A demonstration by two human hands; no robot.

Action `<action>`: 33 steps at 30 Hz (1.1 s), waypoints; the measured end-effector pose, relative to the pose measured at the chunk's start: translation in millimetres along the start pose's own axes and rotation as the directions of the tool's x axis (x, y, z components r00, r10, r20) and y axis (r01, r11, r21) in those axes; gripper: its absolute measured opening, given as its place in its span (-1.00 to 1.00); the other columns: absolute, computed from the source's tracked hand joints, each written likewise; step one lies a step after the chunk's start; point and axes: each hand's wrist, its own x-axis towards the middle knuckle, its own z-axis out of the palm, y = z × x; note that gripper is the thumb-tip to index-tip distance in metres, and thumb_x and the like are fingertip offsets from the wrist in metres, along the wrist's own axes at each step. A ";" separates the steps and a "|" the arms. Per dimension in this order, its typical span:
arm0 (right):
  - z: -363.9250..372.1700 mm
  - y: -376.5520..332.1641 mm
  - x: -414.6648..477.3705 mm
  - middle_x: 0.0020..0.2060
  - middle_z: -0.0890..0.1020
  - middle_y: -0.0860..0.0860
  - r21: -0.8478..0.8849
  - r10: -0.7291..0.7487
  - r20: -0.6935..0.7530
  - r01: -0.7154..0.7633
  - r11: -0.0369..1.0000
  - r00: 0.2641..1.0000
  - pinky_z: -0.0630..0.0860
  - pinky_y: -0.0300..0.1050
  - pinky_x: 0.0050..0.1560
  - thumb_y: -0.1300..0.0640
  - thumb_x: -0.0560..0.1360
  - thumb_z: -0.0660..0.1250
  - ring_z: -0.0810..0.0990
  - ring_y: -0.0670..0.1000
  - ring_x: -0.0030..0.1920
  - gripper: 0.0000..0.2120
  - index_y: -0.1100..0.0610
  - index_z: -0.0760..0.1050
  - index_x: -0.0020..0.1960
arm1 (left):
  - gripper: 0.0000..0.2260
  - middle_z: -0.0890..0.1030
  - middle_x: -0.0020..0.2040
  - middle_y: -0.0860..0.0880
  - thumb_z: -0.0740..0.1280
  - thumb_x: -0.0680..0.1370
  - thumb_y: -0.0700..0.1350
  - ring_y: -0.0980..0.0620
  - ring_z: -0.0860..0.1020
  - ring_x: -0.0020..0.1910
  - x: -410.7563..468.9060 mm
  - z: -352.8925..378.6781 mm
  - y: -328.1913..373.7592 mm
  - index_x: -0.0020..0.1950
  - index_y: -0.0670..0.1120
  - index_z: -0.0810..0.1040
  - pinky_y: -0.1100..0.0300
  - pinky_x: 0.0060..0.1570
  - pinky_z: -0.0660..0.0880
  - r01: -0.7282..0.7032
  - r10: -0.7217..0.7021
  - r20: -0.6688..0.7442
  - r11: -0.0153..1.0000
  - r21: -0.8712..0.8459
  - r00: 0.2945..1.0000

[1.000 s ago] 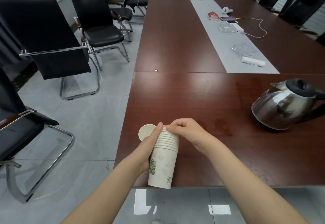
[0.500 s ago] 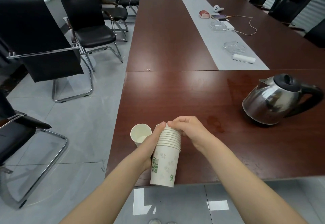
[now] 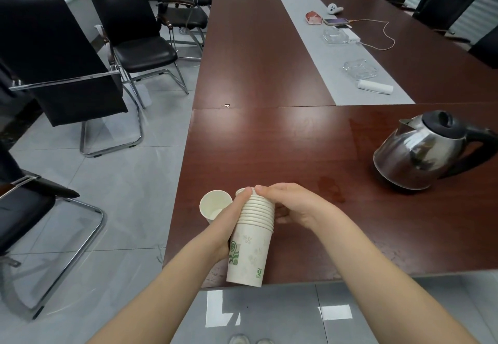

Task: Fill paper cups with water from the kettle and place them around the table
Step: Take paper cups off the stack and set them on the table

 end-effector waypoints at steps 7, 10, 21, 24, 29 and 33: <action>-8.6 -0.5 14.8 -0.14 0.63 -0.01 0.143 -0.079 -0.119 0.096 0.985 0.990 0.53 -0.12 -0.19 -0.08 0.43 0.44 0.61 -0.03 -0.15 -0.79 0.05 0.53 -0.12 | -0.58 0.68 -0.18 -0.13 0.20 0.56 0.18 -0.04 0.64 -0.25 0.2 0.4 -7.0 0.02 -0.15 0.62 0.12 -0.17 0.59 -0.041 0.037 0.051 0.996 0.081 0.998; -13.5 0.0 21.1 -0.02 0.65 0.04 0.173 -0.106 -0.148 0.131 0.976 0.983 0.56 -0.08 -0.06 -0.06 0.41 0.47 0.62 0.00 -0.06 -0.69 0.07 0.52 0.04 | -0.61 0.68 -0.19 -0.10 0.21 0.56 0.17 -0.02 0.64 -0.28 -1.5 -1.5 -15.0 0.03 -0.12 0.62 0.15 -0.22 0.59 -0.038 0.037 0.031 0.998 0.046 0.999; -19.0 25.3 33.2 0.30 0.47 0.00 -0.057 -0.214 -0.166 0.207 0.977 0.963 0.40 -0.09 0.32 0.20 0.33 0.55 0.46 -0.02 0.27 -0.23 0.12 0.30 0.46 | -0.48 0.64 -0.28 -0.19 0.26 0.46 0.29 -0.08 0.62 -0.38 -12.6 -26.8 -40.3 -0.21 -0.16 0.67 0.14 -0.32 0.58 0.102 -0.108 -0.057 0.990 -0.092 0.993; -14.3 37.4 32.1 0.32 0.46 0.02 -0.102 -0.251 -0.160 0.237 0.966 0.955 0.39 -0.20 0.22 0.29 0.32 0.55 0.45 -0.05 0.26 -0.22 0.13 0.29 0.46 | -0.48 0.63 -0.31 -0.17 0.22 0.49 0.29 -0.07 0.61 -0.41 -14.5 -28.8 -40.5 -0.14 -0.16 0.63 0.15 -0.34 0.57 0.098 -0.105 -0.069 0.991 -0.092 0.992; -6.1 55.8 37.5 0.35 0.44 0.02 -0.199 -0.277 -0.174 0.242 0.950 0.945 0.38 -0.13 0.30 0.27 0.26 0.58 0.42 -0.01 0.31 -0.21 0.09 0.35 0.42 | -0.46 0.63 -0.32 -0.17 0.20 0.50 0.30 -0.06 0.61 -0.42 -14.6 -30.1 -42.4 -0.17 -0.16 0.65 0.16 -0.35 0.57 0.094 -0.100 -0.061 0.990 -0.102 0.993; -3.8 63.8 38.6 0.31 0.42 -0.04 -0.304 -0.296 -0.129 0.246 0.920 0.947 0.30 -0.25 0.21 0.28 0.27 0.57 0.38 -0.08 0.26 -0.20 0.10 0.33 0.43 | -0.45 0.65 -0.24 -0.18 0.22 0.47 0.33 -0.07 0.62 -0.34 -15.6 -30.9 -45.5 -0.16 -0.15 0.68 0.12 -0.25 0.57 0.080 -0.089 -0.094 0.992 -0.097 0.992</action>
